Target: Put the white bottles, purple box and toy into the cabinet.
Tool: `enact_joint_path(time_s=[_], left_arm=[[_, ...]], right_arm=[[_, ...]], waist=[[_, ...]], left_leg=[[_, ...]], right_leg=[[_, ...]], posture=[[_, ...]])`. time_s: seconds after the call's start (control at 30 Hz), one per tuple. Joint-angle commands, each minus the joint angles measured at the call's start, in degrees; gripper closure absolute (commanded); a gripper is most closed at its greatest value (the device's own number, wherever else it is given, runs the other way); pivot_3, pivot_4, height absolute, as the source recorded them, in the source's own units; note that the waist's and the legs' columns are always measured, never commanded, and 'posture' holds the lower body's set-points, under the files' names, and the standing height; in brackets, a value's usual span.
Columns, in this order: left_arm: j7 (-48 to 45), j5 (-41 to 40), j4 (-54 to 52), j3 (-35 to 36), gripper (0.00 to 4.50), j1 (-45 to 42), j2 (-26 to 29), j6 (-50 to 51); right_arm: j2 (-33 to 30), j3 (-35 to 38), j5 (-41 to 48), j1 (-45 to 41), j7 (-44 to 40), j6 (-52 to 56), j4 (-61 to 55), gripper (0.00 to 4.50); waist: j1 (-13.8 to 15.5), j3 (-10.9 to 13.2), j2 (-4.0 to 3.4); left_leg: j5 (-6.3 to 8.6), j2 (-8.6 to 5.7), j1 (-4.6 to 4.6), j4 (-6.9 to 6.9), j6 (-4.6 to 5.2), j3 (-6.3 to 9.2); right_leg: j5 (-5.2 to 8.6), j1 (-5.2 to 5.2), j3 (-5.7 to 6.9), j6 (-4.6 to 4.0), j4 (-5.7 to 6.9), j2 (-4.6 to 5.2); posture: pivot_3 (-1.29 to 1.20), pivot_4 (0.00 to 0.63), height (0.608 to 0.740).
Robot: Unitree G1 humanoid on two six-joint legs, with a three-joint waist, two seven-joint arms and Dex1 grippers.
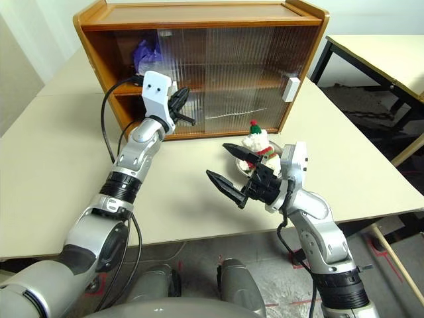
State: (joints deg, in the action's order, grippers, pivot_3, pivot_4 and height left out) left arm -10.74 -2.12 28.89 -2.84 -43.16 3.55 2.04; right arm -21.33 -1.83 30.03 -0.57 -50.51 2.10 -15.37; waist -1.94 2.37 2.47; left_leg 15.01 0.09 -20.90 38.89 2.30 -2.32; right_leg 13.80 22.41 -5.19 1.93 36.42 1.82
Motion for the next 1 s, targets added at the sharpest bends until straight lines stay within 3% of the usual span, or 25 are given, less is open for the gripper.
enact_joint_path(time_s=[0.03, 0.53, 0.77, 1.0], left_arm=[[3.16, 0.17, -3.15, 3.07, 4.47, 2.27, 2.03, 2.90], [4.48, -0.37, -13.99, 7.72, 4.47, 9.74, 8.17, 8.80], [4.95, -0.15, -16.89, 9.20, 4.47, 12.52, 10.24, 9.83], [5.97, 0.16, -19.01, 10.40, 4.47, 14.43, 11.50, 10.61]], right_arm=[[0.11, -0.41, -0.30, -0.19, -0.30, -0.08, 0.44, 0.00], [0.12, -0.21, -0.18, -0.44, -1.78, -0.50, 1.87, 0.00], [-0.01, -0.05, 0.06, -0.98, -2.18, 0.12, 1.90, 0.00], [0.07, -0.16, 0.05, -1.23, -2.29, 0.19, 2.20, 0.00]], waist=[[-0.05, 0.01, -0.02], [-0.01, 0.03, -0.06], [0.06, 0.05, -0.06], [0.31, 0.05, -0.06]], left_leg=[[0.00, -0.01, 0.00, 0.00, 0.00, -0.01], [0.00, 0.05, 0.11, -0.13, -0.01, -0.01], [0.01, 0.06, 0.20, -0.36, -0.01, -0.01], [0.00, 0.11, 0.46, -0.92, -0.02, 0.00]], right_leg=[[0.01, 0.00, 0.00, -0.01, 0.00, 0.03], [0.01, -0.01, 0.03, -0.02, -0.01, 0.06], [0.27, -0.03, 0.07, -0.47, -0.02, 0.13], [0.15, -0.05, 0.13, -0.26, -0.06, 0.06]], posture=[[0.07, 0.000, 0.740], [0.09, 0.000, 0.740], [0.10, 0.000, 0.740], [0.11, 0.000, 0.740]])
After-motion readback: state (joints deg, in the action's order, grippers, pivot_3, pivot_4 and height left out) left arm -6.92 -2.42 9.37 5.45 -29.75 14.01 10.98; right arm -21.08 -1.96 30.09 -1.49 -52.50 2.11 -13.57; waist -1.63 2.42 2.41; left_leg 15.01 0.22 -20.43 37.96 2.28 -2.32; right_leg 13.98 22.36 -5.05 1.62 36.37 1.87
